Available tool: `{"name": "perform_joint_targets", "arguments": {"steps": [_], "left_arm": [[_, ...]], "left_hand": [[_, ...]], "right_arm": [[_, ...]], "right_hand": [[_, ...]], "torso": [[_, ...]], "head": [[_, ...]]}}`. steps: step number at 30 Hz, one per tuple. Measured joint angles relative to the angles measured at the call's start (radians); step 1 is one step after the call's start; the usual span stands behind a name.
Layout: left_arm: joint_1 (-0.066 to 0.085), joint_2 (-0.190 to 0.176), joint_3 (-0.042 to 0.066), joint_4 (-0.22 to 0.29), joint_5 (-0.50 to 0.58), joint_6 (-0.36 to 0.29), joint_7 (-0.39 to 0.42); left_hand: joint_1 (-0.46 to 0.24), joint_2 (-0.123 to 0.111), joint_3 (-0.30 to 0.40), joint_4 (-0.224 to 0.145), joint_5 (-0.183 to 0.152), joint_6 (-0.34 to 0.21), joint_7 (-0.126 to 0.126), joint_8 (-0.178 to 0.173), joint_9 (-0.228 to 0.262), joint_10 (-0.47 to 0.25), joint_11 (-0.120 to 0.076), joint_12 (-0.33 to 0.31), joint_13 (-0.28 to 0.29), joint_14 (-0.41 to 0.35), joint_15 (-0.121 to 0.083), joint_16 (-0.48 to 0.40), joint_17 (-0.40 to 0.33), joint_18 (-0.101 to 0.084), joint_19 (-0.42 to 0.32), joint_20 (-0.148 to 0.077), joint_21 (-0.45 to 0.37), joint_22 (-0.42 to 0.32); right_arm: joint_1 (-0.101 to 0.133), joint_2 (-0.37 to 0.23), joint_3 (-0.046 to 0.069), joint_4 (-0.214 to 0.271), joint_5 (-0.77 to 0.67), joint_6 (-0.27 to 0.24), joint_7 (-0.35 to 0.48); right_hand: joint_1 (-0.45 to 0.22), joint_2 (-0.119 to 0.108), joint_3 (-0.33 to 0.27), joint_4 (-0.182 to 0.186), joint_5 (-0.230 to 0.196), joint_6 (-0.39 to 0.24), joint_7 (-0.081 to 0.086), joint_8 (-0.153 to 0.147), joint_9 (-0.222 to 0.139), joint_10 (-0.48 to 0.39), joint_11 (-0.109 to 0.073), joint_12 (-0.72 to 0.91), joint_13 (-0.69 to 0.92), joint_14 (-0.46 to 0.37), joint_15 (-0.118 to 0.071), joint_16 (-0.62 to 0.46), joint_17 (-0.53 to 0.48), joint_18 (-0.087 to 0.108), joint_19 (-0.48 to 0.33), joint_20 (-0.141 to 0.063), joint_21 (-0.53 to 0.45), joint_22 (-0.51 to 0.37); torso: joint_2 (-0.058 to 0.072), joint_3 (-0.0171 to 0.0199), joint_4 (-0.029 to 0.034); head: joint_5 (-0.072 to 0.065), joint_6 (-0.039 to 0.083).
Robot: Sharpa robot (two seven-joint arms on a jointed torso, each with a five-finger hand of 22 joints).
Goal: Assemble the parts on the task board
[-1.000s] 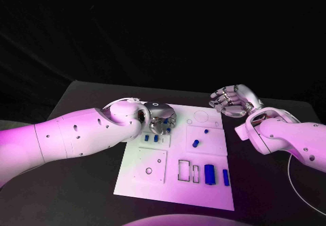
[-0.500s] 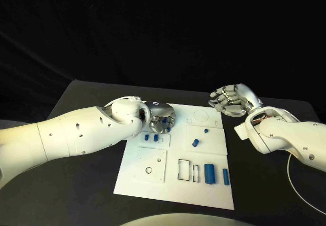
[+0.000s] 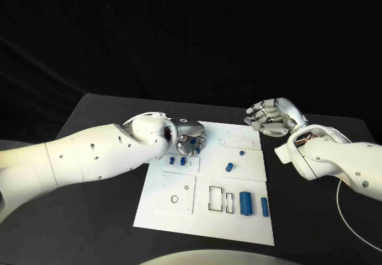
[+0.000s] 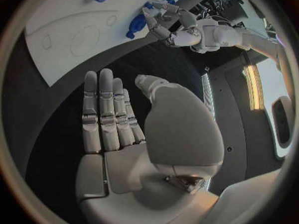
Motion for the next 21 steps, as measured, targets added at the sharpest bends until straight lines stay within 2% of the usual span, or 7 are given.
{"name": "perform_joint_targets", "arguments": {"steps": [2,6,11,14,21], "left_arm": [[0.000,0.001,0.000,-0.001,0.000,0.001,0.000],[0.001,0.003,-0.001,-0.003,0.001,0.002,0.001],[0.001,0.004,-0.002,-0.004,0.002,0.002,0.001],[0.001,0.005,-0.002,-0.005,0.003,0.000,0.002],[0.000,0.005,-0.003,-0.007,0.004,-0.013,0.005]], "left_hand": [[0.000,0.000,0.002,-0.002,-0.003,0.002,-0.002,0.000,0.000,0.003,0.003,0.000,-0.004,0.002,-0.001,0.005,0.004,0.000,0.000,0.000,0.007,0.003],[-0.004,0.004,0.013,-0.010,-0.003,0.024,-0.004,0.000,0.000,0.024,-0.003,-0.014,-0.009,0.024,-0.005,0.026,0.028,0.000,0.000,0.000,0.023,0.012],[0.001,0.020,0.032,-0.026,-0.004,0.049,-0.008,-0.004,0.004,0.065,-0.014,-0.032,-0.014,0.067,-0.015,0.057,0.076,0.000,0.000,0.000,0.048,0.028],[-0.001,0.029,0.044,-0.039,-0.004,0.066,-0.009,-0.012,0.008,0.099,-0.020,-0.055,-0.017,0.092,-0.023,0.070,0.104,0.000,0.015,-0.014,0.079,0.065],[-0.004,0.036,0.063,-0.058,-0.007,0.077,-0.009,-0.031,0.019,0.137,-0.020,-0.112,-0.023,0.108,-0.023,0.077,0.114,0.000,0.024,-0.016,0.108,0.102]], "right_arm": [[0.000,0.000,0.000,0.000,0.000,0.000,0.000],[0.000,0.000,0.000,0.000,0.000,0.000,0.000],[0.000,0.000,0.000,0.001,0.000,0.001,0.000],[0.000,0.000,0.000,0.001,0.001,0.001,0.000],[0.000,0.001,0.000,0.001,0.002,0.001,0.001]], "right_hand": [[0.000,0.000,0.000,0.000,0.000,0.003,-0.003,0.000,0.000,0.004,-0.004,0.000,-0.001,0.000,0.000,0.000,0.000,0.000,0.000,0.000,0.000,0.000],[0.000,0.000,0.000,0.000,0.000,0.003,-0.003,0.000,0.000,0.004,-0.004,0.000,-0.001,0.000,0.000,0.000,0.000,0.000,0.000,0.000,0.000,0.000],[0.000,0.000,0.000,0.000,0.000,0.003,-0.003,0.000,0.000,0.004,-0.004,0.000,-0.001,0.000,0.000,0.000,0.000,0.000,0.000,0.000,0.000,0.000],[0.000,0.000,0.000,0.000,0.000,0.003,-0.003,0.000,0.000,0.004,-0.004,0.000,-0.001,0.000,0.000,0.000,0.000,0.000,0.000,0.000,0.000,0.000],[0.000,0.000,0.000,0.000,0.000,0.005,-0.001,0.000,0.000,0.007,0.000,0.000,-0.003,0.003,0.003,0.000,-0.001,0.000,0.000,0.000,0.000,-0.002]], "torso": [[0.000,0.0000,0.0000],[0.000,0.0000,0.0000],[0.000,0.0001,0.0000],[0.000,0.0002,0.0000],[0.000,0.0005,0.0000]], "head": [[0.000,0.000],[0.000,-0.001],[0.000,-0.001],[-0.001,0.000],[-0.001,0.000]]}}
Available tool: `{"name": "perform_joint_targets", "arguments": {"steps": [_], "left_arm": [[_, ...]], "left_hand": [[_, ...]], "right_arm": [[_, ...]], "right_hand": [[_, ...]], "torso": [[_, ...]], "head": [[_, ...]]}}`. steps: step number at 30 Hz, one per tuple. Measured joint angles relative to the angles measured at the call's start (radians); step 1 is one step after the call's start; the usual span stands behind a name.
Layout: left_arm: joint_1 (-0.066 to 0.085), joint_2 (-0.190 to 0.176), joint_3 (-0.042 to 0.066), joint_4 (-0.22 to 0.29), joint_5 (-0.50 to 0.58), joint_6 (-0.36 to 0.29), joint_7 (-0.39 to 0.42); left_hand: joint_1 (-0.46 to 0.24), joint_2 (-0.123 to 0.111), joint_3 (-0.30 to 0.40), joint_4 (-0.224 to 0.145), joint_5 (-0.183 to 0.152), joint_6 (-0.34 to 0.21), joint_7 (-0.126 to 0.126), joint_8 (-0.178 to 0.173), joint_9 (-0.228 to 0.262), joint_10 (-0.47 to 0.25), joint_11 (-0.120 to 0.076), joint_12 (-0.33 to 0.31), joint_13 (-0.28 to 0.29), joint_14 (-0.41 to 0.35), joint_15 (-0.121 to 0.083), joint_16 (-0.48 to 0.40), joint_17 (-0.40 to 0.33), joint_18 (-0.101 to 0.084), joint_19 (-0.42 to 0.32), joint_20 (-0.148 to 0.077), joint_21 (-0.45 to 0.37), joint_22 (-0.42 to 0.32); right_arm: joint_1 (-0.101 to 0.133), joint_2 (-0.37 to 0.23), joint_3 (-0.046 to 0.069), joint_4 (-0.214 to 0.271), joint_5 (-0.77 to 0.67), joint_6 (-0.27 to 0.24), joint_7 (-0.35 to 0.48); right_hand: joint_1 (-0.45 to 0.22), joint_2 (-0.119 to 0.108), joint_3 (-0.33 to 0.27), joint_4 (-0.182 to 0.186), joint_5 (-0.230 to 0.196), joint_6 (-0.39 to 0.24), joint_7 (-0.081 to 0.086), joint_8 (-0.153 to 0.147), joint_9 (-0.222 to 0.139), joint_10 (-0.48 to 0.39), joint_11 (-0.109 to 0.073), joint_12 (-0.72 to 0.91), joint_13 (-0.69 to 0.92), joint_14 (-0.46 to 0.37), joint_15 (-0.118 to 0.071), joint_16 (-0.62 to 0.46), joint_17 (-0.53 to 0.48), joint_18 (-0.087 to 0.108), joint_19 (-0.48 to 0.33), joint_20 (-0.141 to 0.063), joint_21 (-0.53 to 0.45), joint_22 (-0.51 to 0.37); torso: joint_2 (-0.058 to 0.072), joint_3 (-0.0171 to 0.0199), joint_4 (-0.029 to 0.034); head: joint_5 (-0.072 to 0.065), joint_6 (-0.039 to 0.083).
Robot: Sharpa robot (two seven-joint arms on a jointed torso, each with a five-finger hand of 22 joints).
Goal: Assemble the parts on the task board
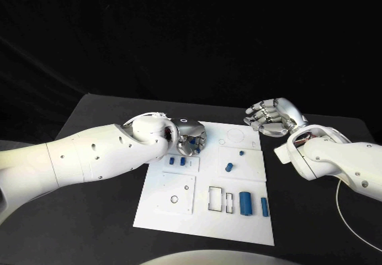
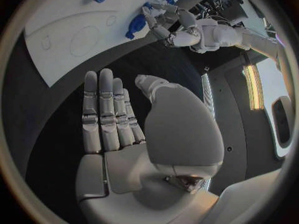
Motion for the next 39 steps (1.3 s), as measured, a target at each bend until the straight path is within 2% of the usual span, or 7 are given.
{"name": "perform_joint_targets", "arguments": {"steps": [6,10,16,19,24,30,39], "left_arm": [[-0.003,-0.012,-0.001,0.010,0.004,-0.016,0.003],[-0.005,-0.032,0.006,0.032,0.010,-0.027,0.003],[-0.006,-0.075,0.029,0.083,0.026,-0.043,0.003],[-0.005,-0.108,0.046,0.112,0.037,-0.052,0.003],[-0.005,-0.158,0.059,0.147,0.059,-0.064,0.003],[-0.005,-0.197,0.062,0.153,0.086,-0.065,0.000],[-0.009,-0.211,0.055,0.128,0.111,-0.059,-0.002]], "left_hand": [[-0.001,0.001,0.003,-0.003,0.000,0.000,0.000,-0.010,0.000,0.008,0.001,-0.022,-0.008,0.003,0.003,0.000,0.000,0.000,0.000,0.000,0.005,0.005],[-0.001,0.001,0.006,-0.006,0.000,0.002,0.002,-0.012,0.002,0.009,0.002,-0.028,-0.007,0.003,0.003,0.000,-0.001,0.000,0.000,0.000,0.008,0.006],[-0.006,-0.005,0.006,-0.006,0.000,0.004,0.004,-0.017,0.003,0.012,0.006,-0.039,-0.007,0.003,0.003,0.000,-0.003,0.000,0.000,0.000,0.008,0.008],[-0.012,-0.010,0.006,-0.006,0.000,0.004,0.004,-0.017,0.004,0.016,0.002,-0.039,-0.007,0.003,0.003,0.000,-0.004,0.000,0.000,0.000,0.008,0.009],[-0.012,-0.010,0.005,-0.005,0.000,0.004,0.004,-0.017,0.005,0.016,0.002,-0.043,-0.007,0.003,0.003,0.000,-0.005,0.000,0.004,0.004,0.008,0.011],[-0.021,-0.008,0.005,-0.005,0.000,0.007,0.000,-0.017,0.006,0.023,0.002,-0.047,-0.007,0.003,0.003,0.000,-0.008,0.000,0.004,0.004,0.012,0.012],[-0.021,-0.008,0.005,-0.005,0.000,0.007,0.000,-0.021,0.007,0.023,0.002,-0.051,-0.007,0.002,0.003,0.000,-0.014,0.000,0.004,0.004,0.012,0.009]], "right_arm": [[0.000,0.001,0.000,-0.001,0.002,0.000,0.001],[0.000,0.002,0.000,-0.002,0.003,0.000,0.002],[0.000,0.003,0.000,-0.005,0.005,0.000,0.004],[0.000,0.003,0.000,-0.007,0.005,0.000,0.004],[0.000,0.003,0.000,-0.010,0.006,0.001,0.005],[0.000,0.003,0.000,-0.011,0.006,0.001,0.006],[0.000,0.002,0.000,-0.011,0.007,0.001,0.007]], "right_hand": [[0.000,0.000,0.000,0.000,0.000,0.002,0.001,0.000,0.000,0.000,0.000,0.000,-0.001,0.000,0.000,0.000,0.000,0.000,0.000,0.000,0.000,0.000],[0.000,0.000,0.000,0.000,0.000,0.002,0.001,0.000,0.000,0.000,0.000,0.000,-0.001,0.000,0.000,0.000,0.000,0.000,0.000,0.000,0.000,0.000],[0.000,0.000,0.000,0.000,0.000,0.002,0.001,-0.004,0.000,0.000,0.000,-0.004,-0.002,0.000,0.000,-0.006,0.000,0.000,0.000,0.000,0.000,-0.002],[0.000,0.000,0.000,0.000,0.000,0.002,0.001,-0.004,0.000,0.000,0.000,-0.004,-0.002,0.000,0.000,-0.006,0.000,0.000,0.000,0.000,0.000,-0.002],[0.000,0.000,0.000,0.000,0.000,0.002,0.001,-0.004,0.000,0.000,0.000,-0.004,-0.002,0.000,0.000,-0.006,0.000,0.000,0.000,0.000,0.000,-0.002],[0.000,0.000,0.000,0.000,0.000,0.002,0.001,-0.004,0.000,0.000,0.000,-0.004,-0.002,0.000,0.000,-0.006,0.000,0.000,0.000,0.000,0.000,-0.002],[0.000,0.000,0.000,0.000,0.000,0.002,0.001,-0.004,0.000,0.000,0.000,-0.004,-0.005,0.000,0.000,-0.006,-0.001,0.000,0.000,0.000,0.000,-0.003]], "torso": [[0.000,-0.0005,0.0000],[-0.001,-0.0010,0.0000],[-0.002,-0.0012,0.0005],[-0.003,-0.0012,0.0008],[-0.003,-0.0005,0.0014],[-0.003,0.0000,0.0018],[0.000,-0.0008,0.0008]], "head": [[0.000,0.003],[-0.001,0.005],[-0.001,0.008],[0.000,0.009],[0.001,0.010],[0.002,0.011],[0.005,0.010]]}}
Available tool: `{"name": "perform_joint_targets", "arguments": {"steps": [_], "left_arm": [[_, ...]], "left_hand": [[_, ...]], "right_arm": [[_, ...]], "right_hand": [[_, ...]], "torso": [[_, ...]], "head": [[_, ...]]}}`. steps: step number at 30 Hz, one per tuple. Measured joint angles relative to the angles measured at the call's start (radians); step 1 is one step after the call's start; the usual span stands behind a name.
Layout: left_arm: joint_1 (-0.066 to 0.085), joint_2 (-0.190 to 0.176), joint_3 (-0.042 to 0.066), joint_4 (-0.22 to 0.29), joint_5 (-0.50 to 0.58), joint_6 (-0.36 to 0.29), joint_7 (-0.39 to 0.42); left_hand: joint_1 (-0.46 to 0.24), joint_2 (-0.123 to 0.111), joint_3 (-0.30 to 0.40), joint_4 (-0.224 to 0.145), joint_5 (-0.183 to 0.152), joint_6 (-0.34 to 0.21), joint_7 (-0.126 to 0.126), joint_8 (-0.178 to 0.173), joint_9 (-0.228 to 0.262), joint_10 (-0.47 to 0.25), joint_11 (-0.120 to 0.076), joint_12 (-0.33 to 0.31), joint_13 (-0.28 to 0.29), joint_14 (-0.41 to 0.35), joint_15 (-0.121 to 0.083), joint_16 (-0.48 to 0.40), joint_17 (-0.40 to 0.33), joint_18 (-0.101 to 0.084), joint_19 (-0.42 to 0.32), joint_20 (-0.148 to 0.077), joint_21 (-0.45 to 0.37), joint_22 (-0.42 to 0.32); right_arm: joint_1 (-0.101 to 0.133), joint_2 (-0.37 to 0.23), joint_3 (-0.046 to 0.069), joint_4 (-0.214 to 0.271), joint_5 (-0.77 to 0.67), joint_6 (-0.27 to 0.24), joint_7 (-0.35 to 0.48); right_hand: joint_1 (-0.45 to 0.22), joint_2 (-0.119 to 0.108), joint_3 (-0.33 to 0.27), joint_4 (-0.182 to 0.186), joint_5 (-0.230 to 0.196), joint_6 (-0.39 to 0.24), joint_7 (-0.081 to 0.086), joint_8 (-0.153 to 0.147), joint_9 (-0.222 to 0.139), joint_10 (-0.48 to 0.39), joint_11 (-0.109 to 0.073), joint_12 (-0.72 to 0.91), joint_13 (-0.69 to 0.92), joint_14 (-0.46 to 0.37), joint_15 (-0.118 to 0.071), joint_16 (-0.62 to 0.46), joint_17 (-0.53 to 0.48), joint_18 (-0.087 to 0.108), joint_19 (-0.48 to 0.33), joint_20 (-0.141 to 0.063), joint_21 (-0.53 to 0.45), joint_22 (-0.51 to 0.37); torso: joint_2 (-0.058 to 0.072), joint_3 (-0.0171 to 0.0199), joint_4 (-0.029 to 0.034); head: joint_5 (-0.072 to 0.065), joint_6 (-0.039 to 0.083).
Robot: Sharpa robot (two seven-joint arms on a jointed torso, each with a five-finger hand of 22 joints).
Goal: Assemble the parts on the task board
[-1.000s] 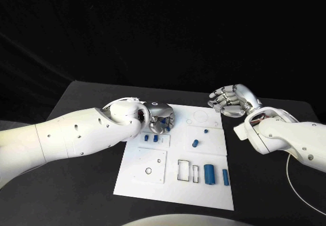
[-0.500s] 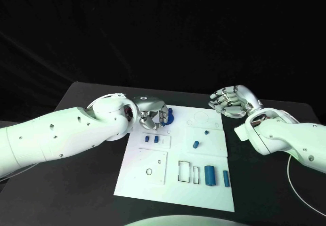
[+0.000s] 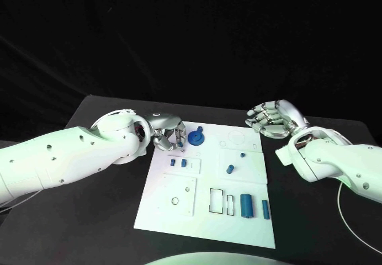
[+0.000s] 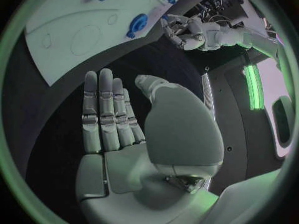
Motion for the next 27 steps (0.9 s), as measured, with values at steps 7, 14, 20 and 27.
{"name": "perform_joint_targets", "arguments": {"steps": [7,14,20,27], "left_arm": [[-0.007,0.004,-0.003,-0.009,0.010,0.008,0.000],[-0.016,0.010,-0.005,-0.015,0.017,0.017,0.001],[-0.019,0.014,-0.005,-0.020,0.020,0.022,0.001],[-0.019,0.018,-0.006,-0.024,0.022,0.028,0.001]], "left_hand": [[-0.004,-0.004,0.000,0.000,0.000,0.000,0.000,0.000,0.000,0.000,0.000,0.000,0.000,0.000,0.000,0.000,-0.001,0.000,0.000,0.000,0.000,0.000],[-0.004,-0.004,0.000,0.000,0.000,0.000,0.000,0.000,0.000,0.000,0.000,0.000,0.000,0.000,0.000,0.000,-0.002,0.000,0.000,0.000,0.000,0.000],[-0.004,-0.004,0.000,0.000,0.000,0.003,0.003,0.000,0.000,0.000,0.000,-0.006,0.000,0.000,0.000,0.000,-0.002,0.000,0.000,0.000,0.000,-0.001],[-0.004,-0.004,0.000,0.000,0.000,0.003,0.003,0.000,0.000,0.000,0.000,-0.006,0.000,0.000,0.000,0.000,-0.002,0.000,0.000,0.000,0.000,-0.001]], "right_arm": [[0.000,0.000,0.000,0.000,0.000,0.000,0.000],[0.000,0.000,0.000,0.000,0.001,0.000,0.001],[0.000,-0.001,0.000,0.001,0.001,0.000,0.001],[0.000,-0.001,0.000,0.001,0.001,0.000,0.001]], "right_hand": [[0.000,0.000,0.000,0.000,0.000,0.000,0.000,0.000,0.000,0.000,0.000,0.000,0.000,0.000,0.000,0.000,0.000,0.000,0.000,0.000,0.000,0.000],[0.000,0.000,0.000,0.000,0.000,0.000,0.000,0.000,0.000,0.000,0.000,0.000,0.000,0.000,0.000,0.000,0.000,0.000,0.000,0.000,0.000,0.000],[0.000,0.000,0.000,0.000,0.000,0.000,0.000,0.000,0.000,0.000,0.000,0.000,0.000,0.000,0.000,0.000,0.000,0.000,0.000,0.000,0.000,0.000],[0.000,0.000,0.000,0.000,0.000,0.000,0.000,0.000,0.000,0.000,0.000,0.000,0.000,0.000,0.000,0.000,0.000,0.000,0.000,0.000,0.000,0.000]], "torso": [[0.000,0.0001,-0.0008],[0.001,0.0009,-0.0010],[0.001,0.0009,-0.0011],[0.000,0.0008,-0.0009]], "head": [[0.002,-0.003],[0.002,-0.005],[0.002,-0.005],[0.001,-0.006]]}}
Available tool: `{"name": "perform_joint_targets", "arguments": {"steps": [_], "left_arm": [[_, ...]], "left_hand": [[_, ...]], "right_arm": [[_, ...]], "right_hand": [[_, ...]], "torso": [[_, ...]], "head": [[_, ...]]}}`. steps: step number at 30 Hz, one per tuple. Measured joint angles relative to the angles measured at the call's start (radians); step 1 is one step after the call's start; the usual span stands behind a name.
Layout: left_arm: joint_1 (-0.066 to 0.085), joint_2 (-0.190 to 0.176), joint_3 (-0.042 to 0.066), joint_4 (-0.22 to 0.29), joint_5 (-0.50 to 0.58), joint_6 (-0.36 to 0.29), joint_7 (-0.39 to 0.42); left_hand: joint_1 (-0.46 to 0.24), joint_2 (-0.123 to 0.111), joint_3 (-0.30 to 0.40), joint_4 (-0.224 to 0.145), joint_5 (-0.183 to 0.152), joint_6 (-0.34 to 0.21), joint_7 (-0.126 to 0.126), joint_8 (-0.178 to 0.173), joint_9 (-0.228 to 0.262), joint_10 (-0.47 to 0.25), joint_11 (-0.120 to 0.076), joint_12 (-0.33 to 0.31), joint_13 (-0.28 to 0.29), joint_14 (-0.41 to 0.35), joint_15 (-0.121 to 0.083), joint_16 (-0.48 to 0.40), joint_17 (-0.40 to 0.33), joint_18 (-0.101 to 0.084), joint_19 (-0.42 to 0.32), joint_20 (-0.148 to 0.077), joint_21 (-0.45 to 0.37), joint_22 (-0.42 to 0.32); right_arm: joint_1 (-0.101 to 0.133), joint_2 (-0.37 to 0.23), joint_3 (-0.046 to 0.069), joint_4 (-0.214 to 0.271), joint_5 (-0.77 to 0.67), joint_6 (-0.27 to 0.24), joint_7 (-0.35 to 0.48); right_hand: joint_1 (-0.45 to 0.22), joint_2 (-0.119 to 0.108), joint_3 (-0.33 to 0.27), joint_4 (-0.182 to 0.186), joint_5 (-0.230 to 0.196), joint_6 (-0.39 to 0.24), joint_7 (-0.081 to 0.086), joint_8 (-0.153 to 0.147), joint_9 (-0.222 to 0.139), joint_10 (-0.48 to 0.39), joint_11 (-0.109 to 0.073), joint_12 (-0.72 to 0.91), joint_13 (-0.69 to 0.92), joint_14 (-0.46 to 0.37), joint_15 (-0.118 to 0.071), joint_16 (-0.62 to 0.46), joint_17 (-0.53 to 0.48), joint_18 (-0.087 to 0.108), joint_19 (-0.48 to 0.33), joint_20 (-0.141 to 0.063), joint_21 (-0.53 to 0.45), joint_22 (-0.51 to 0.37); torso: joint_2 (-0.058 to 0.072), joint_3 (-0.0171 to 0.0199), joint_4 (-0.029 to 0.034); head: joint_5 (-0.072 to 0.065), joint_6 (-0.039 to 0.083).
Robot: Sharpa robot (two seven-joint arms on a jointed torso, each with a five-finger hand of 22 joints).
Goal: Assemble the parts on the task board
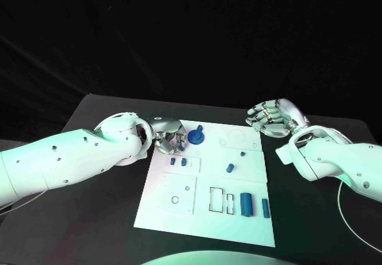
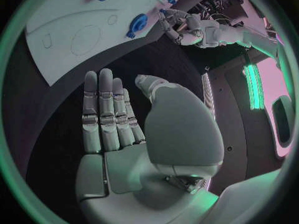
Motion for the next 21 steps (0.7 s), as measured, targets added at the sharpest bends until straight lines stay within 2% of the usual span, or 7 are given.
{"name": "perform_joint_targets", "arguments": {"steps": [21], "left_arm": [[0.000,0.016,-0.004,-0.010,-0.001,0.006,-0.001]], "left_hand": [[0.000,0.000,0.000,0.000,0.000,0.004,-0.004,-0.002,0.003,0.009,-0.002,-0.001,0.003,0.000,0.000,0.000,-0.002,0.000,0.000,0.000,0.000,0.005]], "right_arm": [[0.000,0.000,0.000,0.001,0.000,0.000,0.000]], "right_hand": [[0.000,0.000,0.000,0.000,0.000,0.000,0.000,0.000,0.000,0.000,0.000,-0.004,-0.004,0.000,0.000,-0.004,0.000,0.000,0.000,0.000,0.000,-0.002]], "torso": [[0.000,-0.0005,0.0004]], "head": [[-0.002,-0.001]]}}
